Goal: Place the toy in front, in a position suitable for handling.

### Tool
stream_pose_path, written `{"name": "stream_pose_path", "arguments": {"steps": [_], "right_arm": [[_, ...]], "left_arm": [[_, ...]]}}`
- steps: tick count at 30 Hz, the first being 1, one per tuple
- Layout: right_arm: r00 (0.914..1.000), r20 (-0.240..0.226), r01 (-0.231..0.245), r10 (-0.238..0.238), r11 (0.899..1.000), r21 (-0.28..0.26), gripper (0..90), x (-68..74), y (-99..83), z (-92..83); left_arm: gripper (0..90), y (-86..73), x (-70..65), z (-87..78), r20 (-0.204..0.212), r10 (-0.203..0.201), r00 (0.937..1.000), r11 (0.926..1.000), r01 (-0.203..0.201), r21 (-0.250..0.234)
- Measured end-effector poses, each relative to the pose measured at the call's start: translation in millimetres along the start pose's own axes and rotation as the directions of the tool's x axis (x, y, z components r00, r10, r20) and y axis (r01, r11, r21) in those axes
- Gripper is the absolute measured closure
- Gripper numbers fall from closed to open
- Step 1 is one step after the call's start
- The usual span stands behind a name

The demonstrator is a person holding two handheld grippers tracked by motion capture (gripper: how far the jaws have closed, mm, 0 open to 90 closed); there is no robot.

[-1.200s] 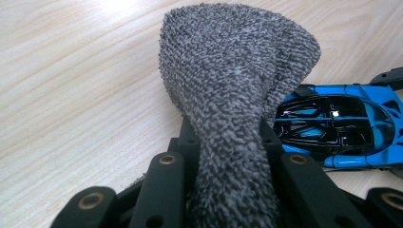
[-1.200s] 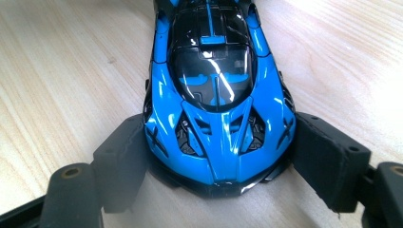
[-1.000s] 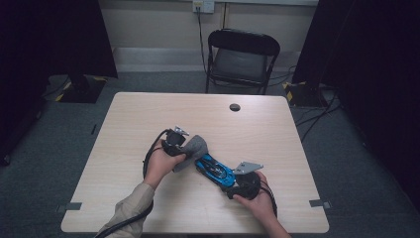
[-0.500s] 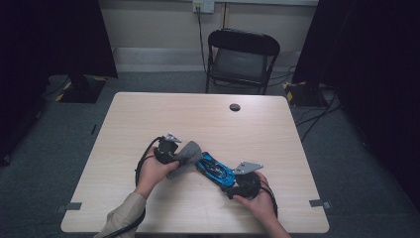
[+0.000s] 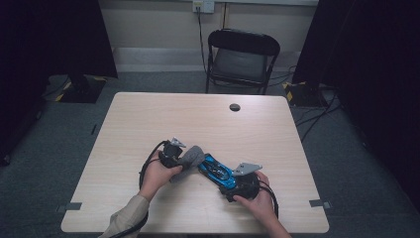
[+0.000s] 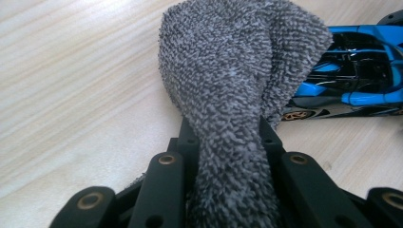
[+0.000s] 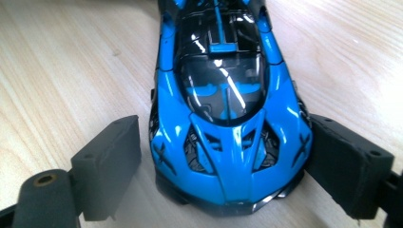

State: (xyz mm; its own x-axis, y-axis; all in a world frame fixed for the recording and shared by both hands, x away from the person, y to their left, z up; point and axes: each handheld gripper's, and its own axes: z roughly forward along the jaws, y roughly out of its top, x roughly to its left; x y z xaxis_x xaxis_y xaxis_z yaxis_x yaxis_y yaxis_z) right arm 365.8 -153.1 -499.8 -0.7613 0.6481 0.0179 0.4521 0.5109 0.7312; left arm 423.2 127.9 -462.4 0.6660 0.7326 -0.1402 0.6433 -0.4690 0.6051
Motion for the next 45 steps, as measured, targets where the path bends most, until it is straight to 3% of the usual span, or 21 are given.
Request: {"name": "stream_pose_path", "arguments": {"steps": [7,11,15,17,21,33,39,42,45], "right_arm": [[0.998,-0.047,-0.045,0.043,0.999,-0.027,19.0,-11.6,3.2,-11.7],[0.9967,-0.07,-0.045,0.042,0.998,-0.037,23.6,-13.5,6.5,-18.0],[0.9973,-0.064,-0.039,0.036,0.999,-0.038,28.2,-16.0,10.5,-25.3],[0.9978,-0.053,-0.043,0.041,0.998,-0.045,35.0,-20.3,11.2,-28.9],[0.9955,-0.015,-0.094,0.094,0.995,-0.043,49.0,-35.9,4.8,-29.5],[0.9896,-0.037,-0.14,0.139,0.99,-0.019,56.6,-41.1,3.2,-24.6],[0.9945,-0.001,-0.105,0.105,0.994,-0.009,57.5,-35.7,7.4,-24.0],[0.9939,-0.008,-0.11,0.11,0.994,-0.012,58.5,-36.4,7.1,-23.6],[0.9931,-0.015,-0.117,0.117,0.993,-0.031,49.2,-36.0,7.8,-24.9]], "left_arm": [[71.7,-1.6,-1.8,2.5,-0.002,0.003,1.0,1.0,-0.003,0.0],[71.7,-1.7,-2.4,2.5,-0.009,0.006,0.9999,1.0,-0.006,0.003],[71.7,-1.6,-3.6,2.2,-0.015,0.01,0.9998,0.9999,-0.01,0.005],[71.7,-1.5,-3.9,1.9,-0.015,0.011,0.9998,0.9999,-0.01,0.005],[71.7,-0.9,-4.0,0.5,-0.019,0.022,0.9996,0.9997,-0.021,0.007],[71.7,-2.0,-4.1,-0.3,-0.016,0.022,0.9996,0.9998,-0.021,0.006],[71.7,-1.8,-3.5,-0.4,-0.016,0.021,0.9997,0.9998,-0.021,0.007],[71.7,-1.8,-3.8,-0.5,-0.015,0.019,0.9997,0.9998,-0.019,0.004],[71.7,-1.8,-4.0,-0.5,-0.012,0.019,0.9997,0.9998,-0.019,0.003]]}}
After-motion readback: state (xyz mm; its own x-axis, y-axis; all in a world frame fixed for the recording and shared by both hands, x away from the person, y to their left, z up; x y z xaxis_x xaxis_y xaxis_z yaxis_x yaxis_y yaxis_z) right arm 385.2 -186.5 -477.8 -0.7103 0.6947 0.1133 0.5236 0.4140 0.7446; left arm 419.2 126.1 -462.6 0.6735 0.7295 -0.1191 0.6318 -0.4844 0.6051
